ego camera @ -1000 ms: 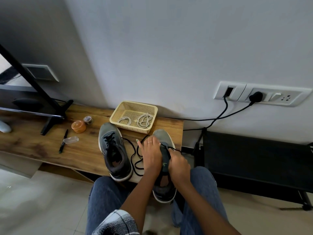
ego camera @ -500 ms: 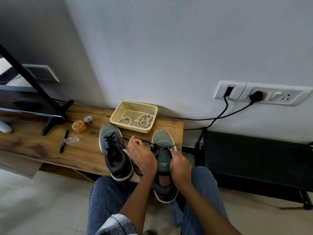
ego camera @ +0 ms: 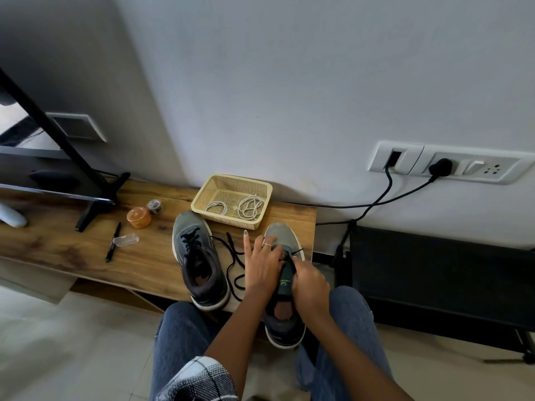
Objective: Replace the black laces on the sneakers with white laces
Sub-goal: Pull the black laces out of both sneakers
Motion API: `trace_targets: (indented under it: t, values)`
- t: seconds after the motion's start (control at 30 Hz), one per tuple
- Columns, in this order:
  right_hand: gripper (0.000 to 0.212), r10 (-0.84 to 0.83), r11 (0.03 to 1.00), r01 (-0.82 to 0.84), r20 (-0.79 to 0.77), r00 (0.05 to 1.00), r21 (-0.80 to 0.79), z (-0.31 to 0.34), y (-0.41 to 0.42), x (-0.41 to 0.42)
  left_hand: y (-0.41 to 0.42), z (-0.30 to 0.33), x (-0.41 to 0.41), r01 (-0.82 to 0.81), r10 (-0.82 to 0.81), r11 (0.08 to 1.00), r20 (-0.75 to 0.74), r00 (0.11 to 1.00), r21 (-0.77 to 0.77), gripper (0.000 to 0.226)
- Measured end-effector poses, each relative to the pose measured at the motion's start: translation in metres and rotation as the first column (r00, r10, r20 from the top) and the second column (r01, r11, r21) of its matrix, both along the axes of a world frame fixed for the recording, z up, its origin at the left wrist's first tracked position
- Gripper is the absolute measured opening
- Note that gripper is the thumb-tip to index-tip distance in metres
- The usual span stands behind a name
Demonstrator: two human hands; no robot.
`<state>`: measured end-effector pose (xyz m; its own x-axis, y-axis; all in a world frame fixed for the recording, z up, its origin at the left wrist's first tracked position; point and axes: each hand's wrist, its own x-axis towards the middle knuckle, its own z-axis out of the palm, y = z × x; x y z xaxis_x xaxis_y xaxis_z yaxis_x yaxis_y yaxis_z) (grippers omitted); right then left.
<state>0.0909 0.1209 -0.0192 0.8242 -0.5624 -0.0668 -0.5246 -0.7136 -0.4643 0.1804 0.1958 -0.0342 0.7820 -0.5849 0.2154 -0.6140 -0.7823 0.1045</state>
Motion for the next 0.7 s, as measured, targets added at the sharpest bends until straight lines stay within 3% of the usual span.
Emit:
trace_targets:
  t: [0.13, 0.23, 0.53, 0.6, 0.7]
  values:
    - [0.039, 0.006, 1.000, -0.006, 0.008, 1.000, 0.003, 0.002, -0.001, 0.000, -0.005, -0.002, -0.001, -0.082, 0.086, 0.991, 0.032, 0.996, -0.106, 0.024]
    - [0.039, 0.009, 1.000, -0.010, 0.008, 1.000, 0.019, 0.002, -0.001, -0.001, -0.008, -0.004, -0.003, -0.183, 0.180, 0.966, -0.033, 0.983, -0.184, 0.024]
    - [0.042, -0.002, 0.999, 0.002, 0.018, 1.000, 0.033, 0.000, 0.003, 0.003, -0.014, -0.005, -0.013, -0.334, 0.259, 0.888, -0.257, 0.931, -0.317, 0.021]
    - [0.040, -0.018, 0.999, 0.015, 0.049, 0.999, 0.051, 0.000, 0.003, 0.002, -0.015, -0.001, -0.014, -0.401, 0.292, 0.831, -0.312, 0.904, -0.386, 0.019]
    - [0.038, -0.105, 0.992, 0.098, 0.087, 0.991, 0.082, -0.001, -0.003, 0.000, -0.008, 0.013, -0.006, -0.592, 0.399, 0.574, -0.439, 0.805, -0.566, 0.011]
